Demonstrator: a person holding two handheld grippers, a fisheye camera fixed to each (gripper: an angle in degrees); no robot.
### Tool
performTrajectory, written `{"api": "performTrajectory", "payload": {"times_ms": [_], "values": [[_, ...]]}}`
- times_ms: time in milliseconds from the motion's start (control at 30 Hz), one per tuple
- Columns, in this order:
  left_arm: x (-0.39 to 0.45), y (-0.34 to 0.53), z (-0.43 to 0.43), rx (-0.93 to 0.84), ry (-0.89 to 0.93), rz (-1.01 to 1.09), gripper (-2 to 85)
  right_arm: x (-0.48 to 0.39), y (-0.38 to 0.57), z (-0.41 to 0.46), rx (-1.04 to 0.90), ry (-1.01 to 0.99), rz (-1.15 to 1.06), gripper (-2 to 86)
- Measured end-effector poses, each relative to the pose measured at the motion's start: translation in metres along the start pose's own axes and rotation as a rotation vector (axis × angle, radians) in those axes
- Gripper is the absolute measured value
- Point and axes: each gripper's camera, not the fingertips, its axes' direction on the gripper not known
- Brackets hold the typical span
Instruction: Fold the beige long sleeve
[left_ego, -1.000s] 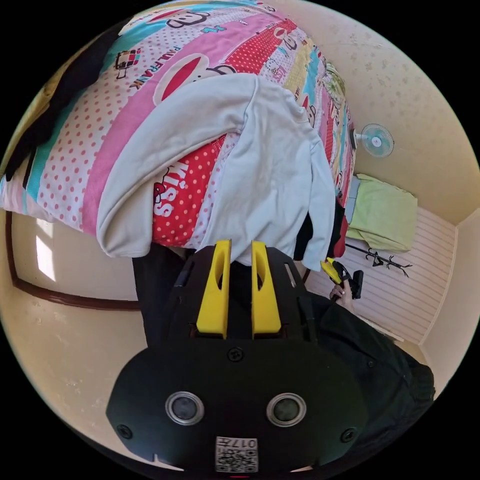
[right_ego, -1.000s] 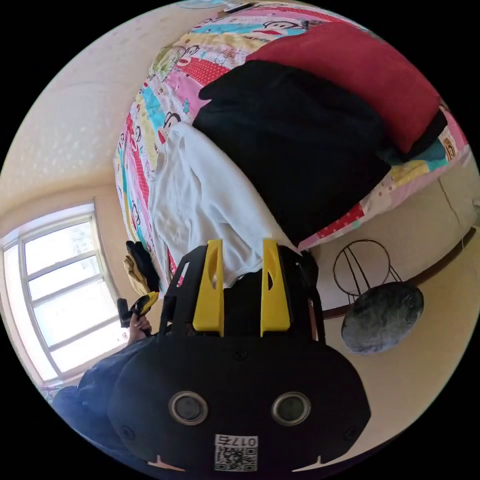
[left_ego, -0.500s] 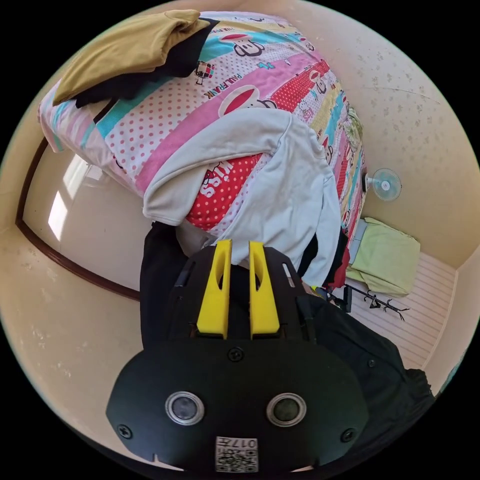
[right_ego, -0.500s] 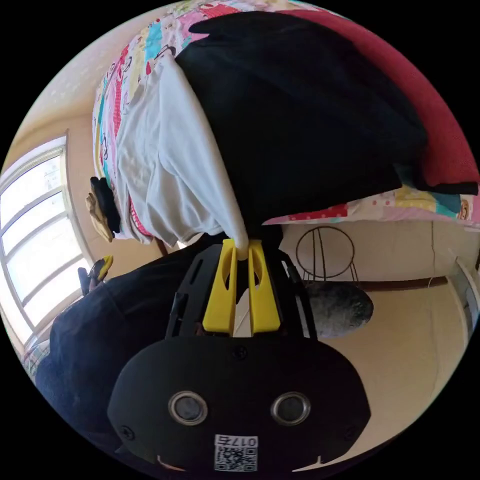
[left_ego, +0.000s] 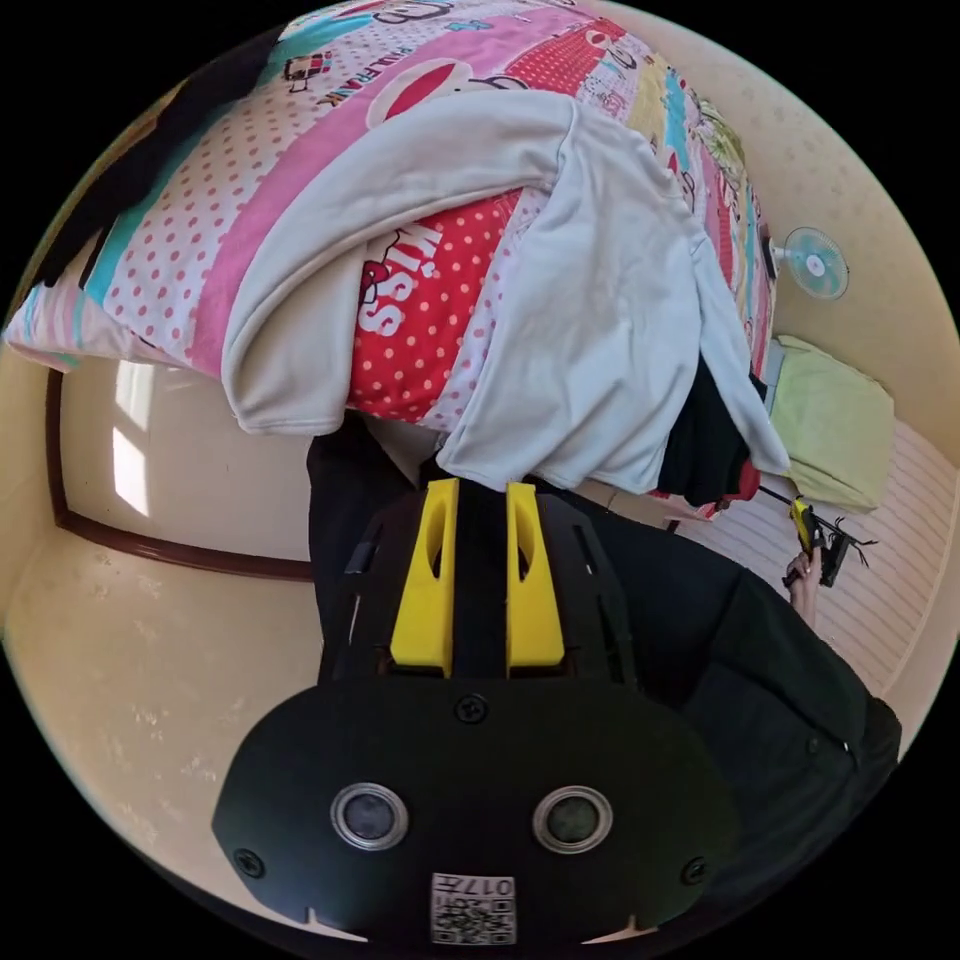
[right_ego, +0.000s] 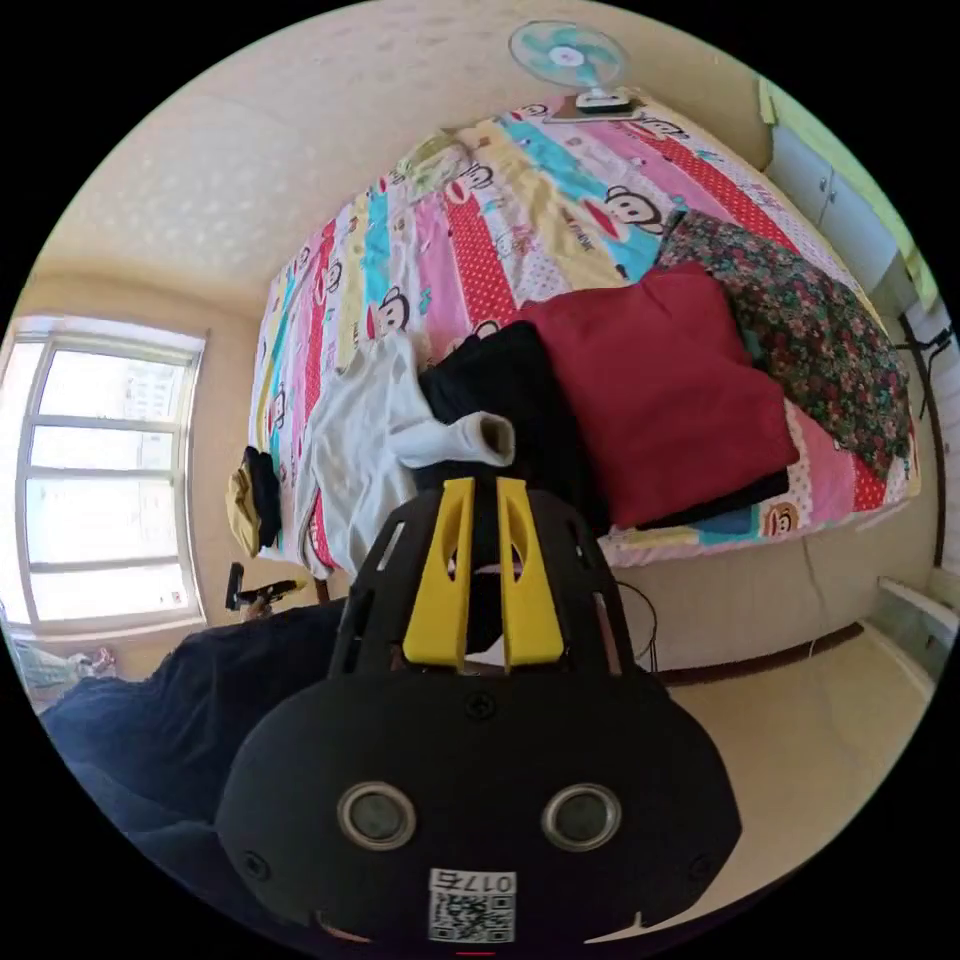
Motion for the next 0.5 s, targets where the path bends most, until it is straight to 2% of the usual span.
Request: {"api": "performTrajectory", "payload": {"times_ms": [167,233,300,367,433,500], "values": [[-0.026,-0.011,0.028,-0.08,-0.077,0.0,9.7,-0.119,-0.002,0.144,-0.284,0.117,-0.347,8.8],[-0.039,-0.021,0.03,-0.064,-0.097,0.001,10.4,-0.143,-0.009,0.187,-0.341,0.209,-0.419,9.4],[-0.057,-0.04,0.041,-0.087,-0.106,0.014,11.5,-0.161,-0.021,0.239,-0.402,0.407,-0.505,11.3],[-0.069,-0.052,0.057,-0.14,-0.097,0.036,12.1,-0.158,-0.028,0.274,-0.449,0.561,-0.492,13.0],[-0.077,-0.059,0.075,-0.222,-0.062,0.057,11.2,-0.153,-0.034,0.293,-0.485,0.584,-0.459,13.3],[-0.071,-0.056,0.074,-0.259,-0.004,0.13,6.1,-0.163,-0.043,0.292,-0.541,0.582,-0.47,11.5]]}}
